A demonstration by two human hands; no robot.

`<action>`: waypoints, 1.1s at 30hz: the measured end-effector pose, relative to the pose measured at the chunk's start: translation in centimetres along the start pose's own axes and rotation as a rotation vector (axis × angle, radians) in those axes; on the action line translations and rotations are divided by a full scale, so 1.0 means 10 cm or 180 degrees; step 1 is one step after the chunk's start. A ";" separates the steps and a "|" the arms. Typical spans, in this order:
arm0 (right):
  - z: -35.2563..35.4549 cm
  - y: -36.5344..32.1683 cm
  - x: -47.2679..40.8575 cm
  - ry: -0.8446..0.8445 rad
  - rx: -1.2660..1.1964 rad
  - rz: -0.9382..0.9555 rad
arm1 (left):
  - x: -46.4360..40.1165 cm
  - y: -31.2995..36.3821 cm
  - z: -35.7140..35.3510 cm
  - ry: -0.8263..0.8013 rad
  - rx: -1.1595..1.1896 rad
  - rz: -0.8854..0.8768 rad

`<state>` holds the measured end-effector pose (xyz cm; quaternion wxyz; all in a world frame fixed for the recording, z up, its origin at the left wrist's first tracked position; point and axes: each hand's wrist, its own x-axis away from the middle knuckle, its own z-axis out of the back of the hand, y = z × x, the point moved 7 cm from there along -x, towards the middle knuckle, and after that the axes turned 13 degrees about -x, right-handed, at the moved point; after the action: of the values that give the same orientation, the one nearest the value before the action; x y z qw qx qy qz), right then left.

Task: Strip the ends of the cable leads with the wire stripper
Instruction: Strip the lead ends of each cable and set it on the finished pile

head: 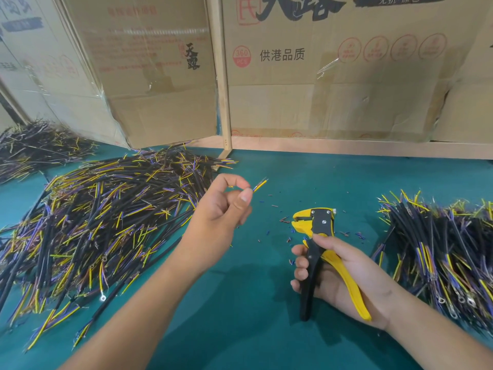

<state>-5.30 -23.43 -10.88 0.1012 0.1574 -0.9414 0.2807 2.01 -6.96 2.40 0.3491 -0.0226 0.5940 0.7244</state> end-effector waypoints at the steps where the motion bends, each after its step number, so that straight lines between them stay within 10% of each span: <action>1: 0.00 0.00 0.00 -0.0008 0.0004 -0.0005 | 0.00 0.00 -0.01 -0.0044 -0.0063 -0.0028; 33: 0.01 -0.01 0.00 -0.0008 0.0033 0.0049 | 0.06 0.00 -0.06 -0.0205 -0.0493 -0.0380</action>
<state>-5.32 -23.53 -10.91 0.0971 0.1511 -0.9412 0.2861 1.32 -7.26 1.98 0.4077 -0.0616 0.5223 0.7465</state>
